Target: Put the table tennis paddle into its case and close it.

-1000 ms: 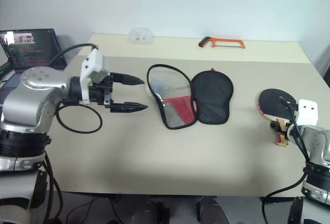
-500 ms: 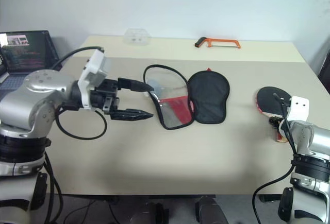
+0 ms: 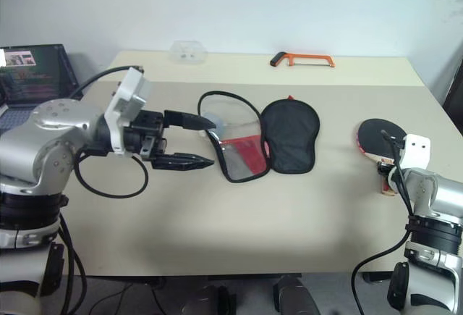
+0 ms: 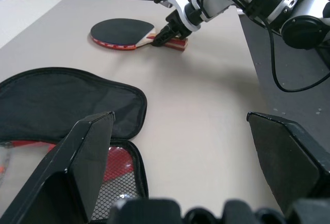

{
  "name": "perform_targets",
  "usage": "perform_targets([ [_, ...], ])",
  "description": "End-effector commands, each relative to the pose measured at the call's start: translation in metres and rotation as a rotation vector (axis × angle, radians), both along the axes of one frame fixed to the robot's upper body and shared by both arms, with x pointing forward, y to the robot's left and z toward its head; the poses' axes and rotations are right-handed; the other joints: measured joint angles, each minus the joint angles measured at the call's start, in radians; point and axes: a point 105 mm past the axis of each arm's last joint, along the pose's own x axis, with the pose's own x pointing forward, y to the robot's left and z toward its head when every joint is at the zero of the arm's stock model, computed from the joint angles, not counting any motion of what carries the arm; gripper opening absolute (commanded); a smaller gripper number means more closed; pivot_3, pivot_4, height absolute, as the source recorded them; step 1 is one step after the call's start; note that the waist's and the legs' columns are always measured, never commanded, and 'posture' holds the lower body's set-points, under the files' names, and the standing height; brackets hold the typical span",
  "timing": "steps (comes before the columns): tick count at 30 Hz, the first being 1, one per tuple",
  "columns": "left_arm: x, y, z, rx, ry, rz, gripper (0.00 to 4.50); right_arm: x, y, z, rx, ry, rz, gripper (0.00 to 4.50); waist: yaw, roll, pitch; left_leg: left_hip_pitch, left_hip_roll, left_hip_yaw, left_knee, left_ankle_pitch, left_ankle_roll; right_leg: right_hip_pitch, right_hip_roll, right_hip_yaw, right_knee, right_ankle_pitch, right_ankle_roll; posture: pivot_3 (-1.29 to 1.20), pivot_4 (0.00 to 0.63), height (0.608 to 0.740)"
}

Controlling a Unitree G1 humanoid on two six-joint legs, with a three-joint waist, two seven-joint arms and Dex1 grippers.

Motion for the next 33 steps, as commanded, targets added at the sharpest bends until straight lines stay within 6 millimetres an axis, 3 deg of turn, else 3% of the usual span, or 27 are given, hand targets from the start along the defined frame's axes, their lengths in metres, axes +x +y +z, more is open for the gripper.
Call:
perform_targets([
  [1, 0.001, 0.006, 0.01, -0.003, -0.042, 0.021, 4.5, 0.01, 0.015, 0.027, 0.043, -0.101, 0.051, 1.09, -0.001, 0.0, 0.0, 0.0, 0.0, 0.0, 0.0, 0.0, 0.0, 0.0, 0.0, 0.0, 0.0, 0.0, 0.0, 0.0, 0.15, 0.74],
  [7, 0.012, 0.026, 0.01, 0.052, -0.077, 0.116, 4.5, 0.019, 0.042, 0.067, -0.01, -0.192, 0.142, 1.09, 0.0, 0.001, 0.001, 0.0, 0.0, 0.001, -0.001, 0.0, 0.0, -0.002, 0.0, 0.001, 0.0, 0.0, 0.0, 0.0, 0.15, 0.74],
  [12, 0.016, 0.043, 0.009, 0.091, -0.093, 0.177, 4.5, 0.025, 0.086, 0.095, -0.012, -0.261, 0.249, 1.09, 0.003, 0.001, 0.001, -0.002, 0.0, 0.001, -0.001, 0.0, 0.0, -0.002, 0.0, 0.0, -0.002, 0.0, 0.0, 0.0, 0.15, 0.74],
  [17, 0.017, 0.054, 0.009, 0.101, -0.095, 0.221, 4.5, 0.029, 0.142, 0.091, 0.007, -0.256, 0.38, 1.09, 0.006, 0.001, 0.001, -0.005, 0.001, 0.0, -0.001, 0.0, 0.0, -0.004, 0.0, 0.0, -0.002, 0.0, 0.0, 0.0, 0.15, 0.74],
  [21, 0.02, 0.065, 0.006, 0.121, -0.101, 0.273, 4.5, 0.034, 0.171, 0.088, -0.016, -0.266, 0.423, 1.09, 0.006, 0.001, 0.001, -0.007, 0.001, 0.0, -0.001, 0.0, 0.001, -0.007, 0.0, 0.0, -0.001, 0.0, 0.0, 0.0, 0.15, 0.74],
  [26, 0.016, 0.07, 0.005, 0.133, -0.106, 0.291, 4.5, 0.036, 0.19, 0.092, -0.058, -0.281, 0.453, 1.09, 0.007, 0.001, 0.001, -0.018, 0.0, 0.0, 0.001, 0.001, -0.001, -0.017, -0.001, -0.001, 0.0, 0.0, 0.0, 0.0, 0.15, 0.74],
  [33, 0.013, 0.077, -0.001, 0.153, -0.101, 0.331, 4.5, 0.04, 0.203, 0.081, -0.046, -0.262, 0.44, 1.09, 0.006, 0.001, 0.0, -0.018, 0.001, 0.0, 0.0, 0.0, 0.0, -0.017, -0.001, -0.001, 0.0, 0.0, 0.0, 0.0, 0.15, 0.74],
])
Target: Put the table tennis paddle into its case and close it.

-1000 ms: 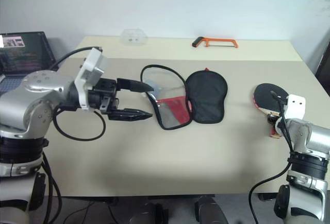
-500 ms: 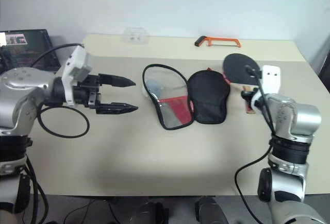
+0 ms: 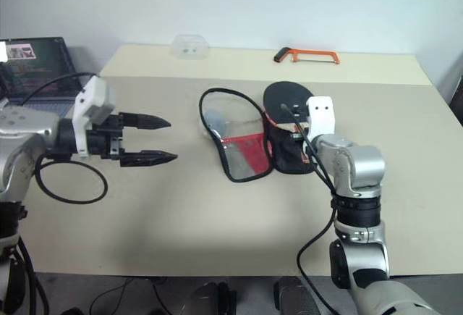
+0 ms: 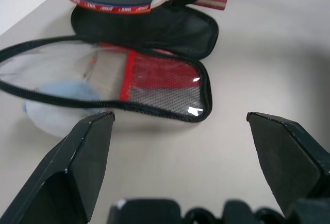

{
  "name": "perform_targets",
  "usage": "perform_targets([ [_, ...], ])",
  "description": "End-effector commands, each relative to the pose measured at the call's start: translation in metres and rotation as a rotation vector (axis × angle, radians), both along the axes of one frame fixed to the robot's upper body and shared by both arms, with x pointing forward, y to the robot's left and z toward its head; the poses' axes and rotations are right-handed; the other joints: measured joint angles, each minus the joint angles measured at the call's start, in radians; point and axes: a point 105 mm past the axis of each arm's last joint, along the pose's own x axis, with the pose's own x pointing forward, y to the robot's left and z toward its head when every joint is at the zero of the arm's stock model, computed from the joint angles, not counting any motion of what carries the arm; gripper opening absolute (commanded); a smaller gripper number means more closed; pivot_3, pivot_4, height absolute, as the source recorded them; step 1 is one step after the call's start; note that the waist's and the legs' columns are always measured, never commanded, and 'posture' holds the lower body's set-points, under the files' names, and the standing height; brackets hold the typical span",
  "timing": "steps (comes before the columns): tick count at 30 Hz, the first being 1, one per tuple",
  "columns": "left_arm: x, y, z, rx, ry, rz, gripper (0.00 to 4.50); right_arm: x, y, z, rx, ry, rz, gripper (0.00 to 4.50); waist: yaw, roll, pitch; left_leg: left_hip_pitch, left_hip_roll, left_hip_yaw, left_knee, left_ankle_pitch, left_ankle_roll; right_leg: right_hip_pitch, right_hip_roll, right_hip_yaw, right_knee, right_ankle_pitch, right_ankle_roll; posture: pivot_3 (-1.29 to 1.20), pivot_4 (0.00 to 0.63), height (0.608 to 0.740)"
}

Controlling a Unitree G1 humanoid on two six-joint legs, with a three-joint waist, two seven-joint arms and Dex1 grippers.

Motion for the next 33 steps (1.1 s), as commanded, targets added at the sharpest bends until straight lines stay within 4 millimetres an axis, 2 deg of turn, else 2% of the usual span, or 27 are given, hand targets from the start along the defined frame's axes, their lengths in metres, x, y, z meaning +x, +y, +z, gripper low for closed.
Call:
perform_targets([
  [1, -0.006, 0.002, 0.014, 0.021, -0.068, 0.006, 4.5, 0.007, 0.007, 0.015, 0.01, -0.077, -0.024, 1.09, -0.001, 0.0, 0.0, 0.0, 0.0, 0.0, 0.0, 0.0, 0.0, 0.0, 0.0, 0.0, 0.0, 0.0, 0.0, 0.0, 0.15, 0.74],
  [13, -0.009, 0.003, 0.012, 0.033, -0.072, 0.029, 4.5, 0.023, 0.017, -0.008, 0.022, -0.035, -0.082, 1.09, -0.002, 0.0, 0.0, 0.0, 0.0, 0.0, 0.0, 0.0, 0.0, 0.0, 0.0, 0.0, 0.001, 0.0, 0.0, 0.0, 0.15, 0.74],
  [22, -0.01, 0.002, 0.013, 0.034, -0.074, 0.04, 4.5, 0.03, 0.011, -0.012, 0.019, -0.028, -0.122, 1.09, -0.002, 0.0, 0.0, 0.0, 0.0, 0.0, 0.0, 0.0, 0.0, 0.0, 0.0, 0.0, 0.001, 0.0, 0.0, 0.0, 0.15, 0.74],
  [33, -0.012, 0.0, 0.016, 0.035, -0.082, 0.044, 4.5, 0.028, 0.004, -0.022, -0.008, -0.01, -0.141, 1.09, -0.002, 0.0, 0.0, 0.0, 0.0, 0.0, 0.0, 0.0, 0.0, 0.0, 0.0, 0.0, 0.001, 0.0, 0.0, 0.0, 0.15, 0.74],
])
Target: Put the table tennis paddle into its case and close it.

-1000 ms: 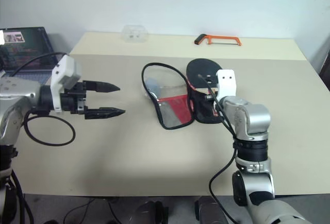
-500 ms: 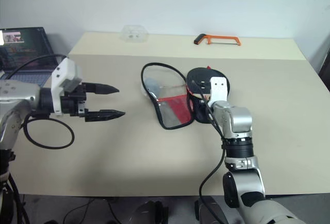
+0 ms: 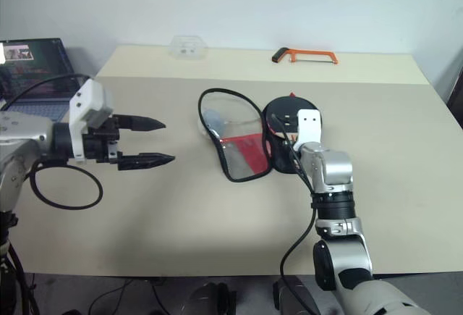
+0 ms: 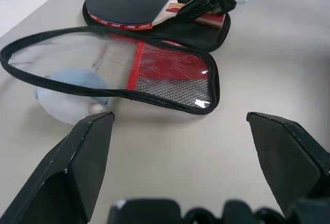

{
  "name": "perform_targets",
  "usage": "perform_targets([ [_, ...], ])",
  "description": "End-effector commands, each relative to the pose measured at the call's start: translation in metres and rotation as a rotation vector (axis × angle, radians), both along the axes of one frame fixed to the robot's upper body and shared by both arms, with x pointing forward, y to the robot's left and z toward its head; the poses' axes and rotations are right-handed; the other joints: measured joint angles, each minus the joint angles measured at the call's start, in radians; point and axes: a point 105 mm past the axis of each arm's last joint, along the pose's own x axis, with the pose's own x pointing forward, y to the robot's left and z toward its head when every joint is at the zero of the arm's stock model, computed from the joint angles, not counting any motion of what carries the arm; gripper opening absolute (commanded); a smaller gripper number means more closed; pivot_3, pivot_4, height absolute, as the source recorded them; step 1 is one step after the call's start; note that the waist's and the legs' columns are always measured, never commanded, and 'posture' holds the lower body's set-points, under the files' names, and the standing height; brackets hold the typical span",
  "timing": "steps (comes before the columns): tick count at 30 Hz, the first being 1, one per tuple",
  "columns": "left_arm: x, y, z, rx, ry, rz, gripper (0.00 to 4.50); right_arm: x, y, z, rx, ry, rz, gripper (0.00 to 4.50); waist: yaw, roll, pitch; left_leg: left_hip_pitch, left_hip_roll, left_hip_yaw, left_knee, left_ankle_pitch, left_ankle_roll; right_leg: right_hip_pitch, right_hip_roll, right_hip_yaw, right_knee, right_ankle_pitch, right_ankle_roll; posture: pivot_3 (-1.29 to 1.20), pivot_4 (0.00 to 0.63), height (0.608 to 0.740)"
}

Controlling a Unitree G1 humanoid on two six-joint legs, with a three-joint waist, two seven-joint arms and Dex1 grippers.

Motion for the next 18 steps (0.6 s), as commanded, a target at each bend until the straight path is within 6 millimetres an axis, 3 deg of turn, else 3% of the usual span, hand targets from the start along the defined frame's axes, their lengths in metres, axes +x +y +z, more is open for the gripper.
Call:
perform_targets([
  [1, -0.004, -0.001, 0.015, 0.012, -0.062, -0.004, 4.5, 0.004, -0.002, 0.019, 0.002, -0.081, -0.016, 1.09, 0.0, 0.0, 0.0, 0.0, 0.0, 0.0, 0.0, 0.0, 0.0, 0.0, 0.0, 0.0, 0.0, 0.0, 0.0, 0.0, 0.15, 0.74],
  [18, -0.005, -0.006, 0.014, 0.017, -0.056, -0.021, 4.5, 0.002, 0.001, 0.007, -0.004, -0.053, -0.023, 1.09, 0.0, 0.0, 0.0, 0.0, 0.0, 0.0, 0.0, 0.0, 0.0, 0.0, 0.0, 0.0, 0.0, 0.0, 0.0, 0.0, 0.15, 0.74],
])
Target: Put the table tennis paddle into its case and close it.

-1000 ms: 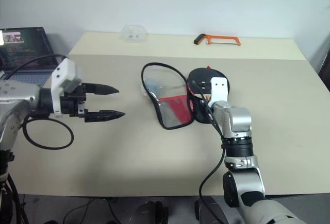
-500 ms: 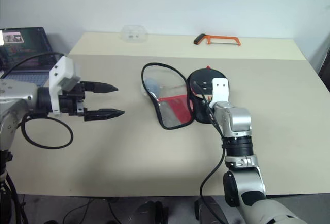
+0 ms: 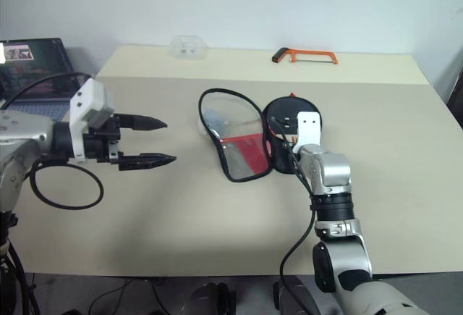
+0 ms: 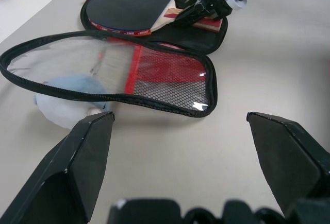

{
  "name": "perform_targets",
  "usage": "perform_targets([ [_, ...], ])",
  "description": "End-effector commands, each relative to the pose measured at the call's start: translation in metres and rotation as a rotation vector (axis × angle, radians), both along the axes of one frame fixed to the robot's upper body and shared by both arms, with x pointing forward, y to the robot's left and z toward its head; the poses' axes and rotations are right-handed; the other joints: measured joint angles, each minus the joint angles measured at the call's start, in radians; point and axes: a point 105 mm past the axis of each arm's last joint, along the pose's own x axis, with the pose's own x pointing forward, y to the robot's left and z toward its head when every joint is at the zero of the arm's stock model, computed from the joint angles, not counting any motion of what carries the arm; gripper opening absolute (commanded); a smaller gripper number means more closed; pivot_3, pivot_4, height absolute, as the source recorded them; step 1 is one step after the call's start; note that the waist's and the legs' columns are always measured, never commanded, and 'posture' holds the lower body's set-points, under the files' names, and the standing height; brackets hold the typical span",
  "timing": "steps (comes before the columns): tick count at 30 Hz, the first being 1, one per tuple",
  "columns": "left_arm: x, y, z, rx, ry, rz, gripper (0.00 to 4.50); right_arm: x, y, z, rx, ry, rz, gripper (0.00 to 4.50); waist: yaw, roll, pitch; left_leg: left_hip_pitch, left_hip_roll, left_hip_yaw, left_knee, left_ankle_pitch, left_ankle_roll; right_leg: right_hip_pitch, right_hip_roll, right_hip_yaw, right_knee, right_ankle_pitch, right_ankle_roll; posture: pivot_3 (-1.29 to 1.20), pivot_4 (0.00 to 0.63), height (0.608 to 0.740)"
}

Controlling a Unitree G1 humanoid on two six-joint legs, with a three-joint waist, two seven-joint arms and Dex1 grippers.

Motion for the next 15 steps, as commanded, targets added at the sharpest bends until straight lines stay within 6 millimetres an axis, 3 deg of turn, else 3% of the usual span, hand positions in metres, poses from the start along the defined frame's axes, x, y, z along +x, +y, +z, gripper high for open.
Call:
perform_targets([
  [1, -0.0028, -0.0027, 0.0127, 0.01, -0.049, -0.011, 4.5, 0.001, 0.0016, 0.0123, 0.007, -0.055, -0.004, 1.09, 0.0, 0.0, 0.0, 0.0, 0.0, 0.0, 0.0, 0.0, 0.0, 0.0, 0.0, 0.0, 0.0, 0.0, 0.0, 0.0, 0.15, 0.74],
  [15, -0.0007, -0.0047, 0.0123, 0.003, -0.049, -0.016, 4.5, 0.004, -0.0035, 0.0152, -0.016, -0.068, -0.038, 1.09, 0.0, 0.0, 0.0, 0.0, 0.0, 0.0, 0.0, 0.0, 0.0, 0.0, 0.0, 0.0, 0.0, 0.0, 0.0, 0.0, 0.15, 0.74],
])
